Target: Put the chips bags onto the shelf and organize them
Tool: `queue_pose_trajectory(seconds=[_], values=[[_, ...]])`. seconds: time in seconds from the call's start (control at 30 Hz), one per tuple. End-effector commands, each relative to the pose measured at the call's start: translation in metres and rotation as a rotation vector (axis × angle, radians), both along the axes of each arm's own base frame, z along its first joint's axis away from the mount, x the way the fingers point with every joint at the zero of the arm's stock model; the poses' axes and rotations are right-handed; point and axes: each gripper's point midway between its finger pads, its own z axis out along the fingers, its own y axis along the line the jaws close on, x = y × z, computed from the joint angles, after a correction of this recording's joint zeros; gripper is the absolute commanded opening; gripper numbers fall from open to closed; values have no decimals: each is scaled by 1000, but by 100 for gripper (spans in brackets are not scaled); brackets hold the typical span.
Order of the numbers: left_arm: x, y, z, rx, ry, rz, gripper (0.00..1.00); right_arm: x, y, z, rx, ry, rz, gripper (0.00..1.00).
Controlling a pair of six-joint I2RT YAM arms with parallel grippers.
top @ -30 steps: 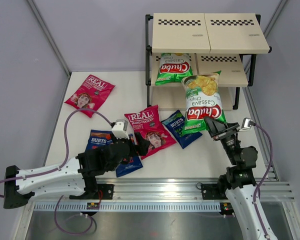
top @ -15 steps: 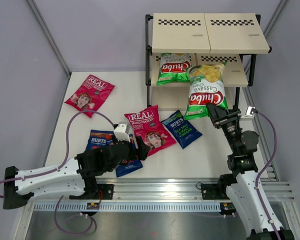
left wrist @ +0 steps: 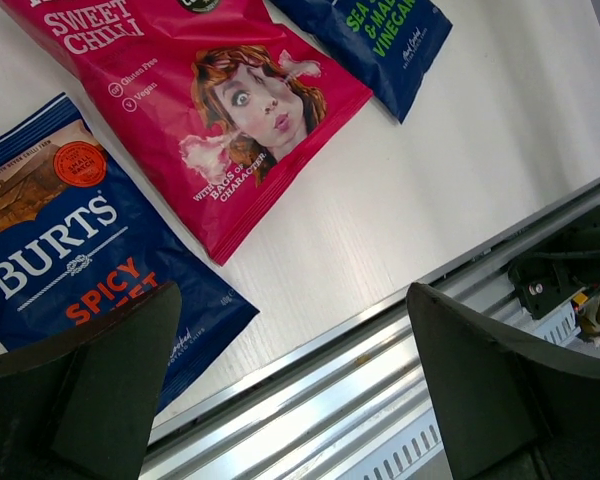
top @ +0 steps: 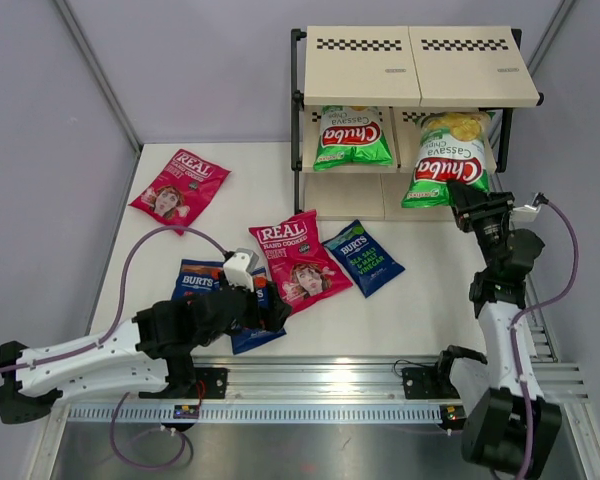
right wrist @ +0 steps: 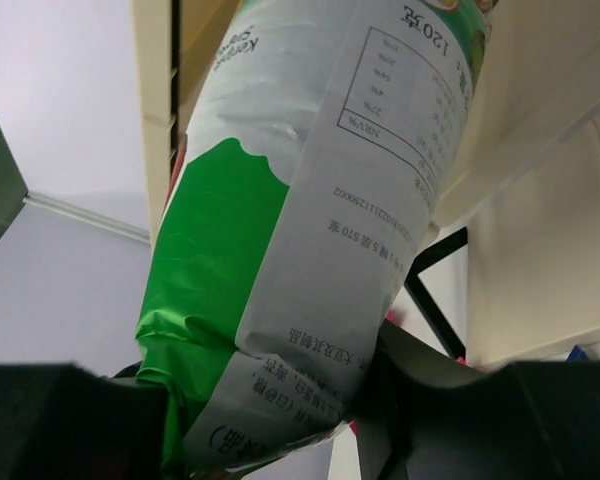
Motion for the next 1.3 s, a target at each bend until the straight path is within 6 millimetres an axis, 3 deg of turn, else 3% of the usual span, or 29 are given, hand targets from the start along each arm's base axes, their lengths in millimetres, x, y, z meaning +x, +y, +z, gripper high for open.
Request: queue_pose_trajectory(seconds=[0.0, 0.03, 0.1, 0.13, 0.4, 0.43, 0.67, 0.83, 1.1, 1.2, 1.27], values=[[-8, -4, 25, -34, -19, -76, 99, 1, 2, 50, -65, -158, 127, 25], [-9, -4, 27, -32, -27, -88, 99, 15, -11, 41, -57, -123, 122, 26], [-11, -3, 33, -36, -35, -104, 99, 22, -12, 48, -69, -124, 180, 26], [-11, -3, 35, -33, -43, -113, 99, 34, -18, 38, -53, -84, 189, 27], [-13, -11, 45, -36, -56, -158, 99, 75, -37, 23, -73, 26, 200, 33], [-13, -11, 46, -37, -56, -160, 99, 84, -41, 14, -60, 48, 200, 33], [-14, -7, 53, -59, -65, -154, 99, 112, -59, 3, -15, 80, 140, 34], [-12, 0, 62, -55, -85, -136, 99, 132, -57, -2, -8, 100, 115, 37], [-9, 7, 64, -63, -97, -109, 99, 166, -46, -29, 42, 276, 99, 51], [-11, 9, 62, -60, -89, -106, 99, 165, -49, -40, 74, 347, 77, 60], [-11, 10, 62, -61, -88, -107, 99, 159, -53, -36, 51, 353, 38, 70]])
